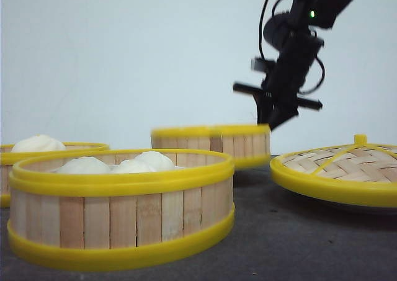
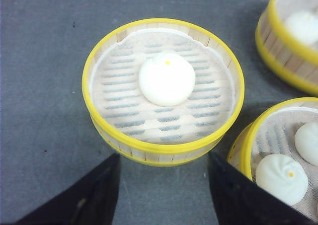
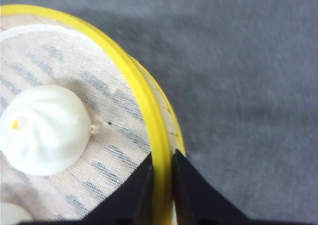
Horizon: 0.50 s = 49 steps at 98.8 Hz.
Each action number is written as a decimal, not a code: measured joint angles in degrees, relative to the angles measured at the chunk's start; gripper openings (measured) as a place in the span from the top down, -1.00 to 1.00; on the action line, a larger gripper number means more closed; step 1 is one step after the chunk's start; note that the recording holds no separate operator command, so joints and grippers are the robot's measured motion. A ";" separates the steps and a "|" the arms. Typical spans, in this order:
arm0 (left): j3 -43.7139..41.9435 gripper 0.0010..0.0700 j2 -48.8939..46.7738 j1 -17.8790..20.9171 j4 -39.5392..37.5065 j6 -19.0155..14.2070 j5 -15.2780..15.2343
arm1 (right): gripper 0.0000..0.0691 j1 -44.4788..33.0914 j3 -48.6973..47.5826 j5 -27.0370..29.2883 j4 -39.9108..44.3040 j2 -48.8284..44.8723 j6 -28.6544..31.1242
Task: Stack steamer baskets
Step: 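Lift the basket with the right gripper and carry it over the nearest basket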
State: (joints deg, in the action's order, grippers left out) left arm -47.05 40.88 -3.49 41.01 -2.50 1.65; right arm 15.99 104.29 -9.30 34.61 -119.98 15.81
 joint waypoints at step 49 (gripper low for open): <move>0.00 0.07 0.00 0.00 0.39 0.20 0.00 | 0.91 1.84 14.36 -10.32 27.50 2.89 -0.70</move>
State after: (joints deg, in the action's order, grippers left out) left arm -47.05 40.88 -3.49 41.41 -2.31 1.65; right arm 17.82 118.65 -19.62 62.11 -117.10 15.11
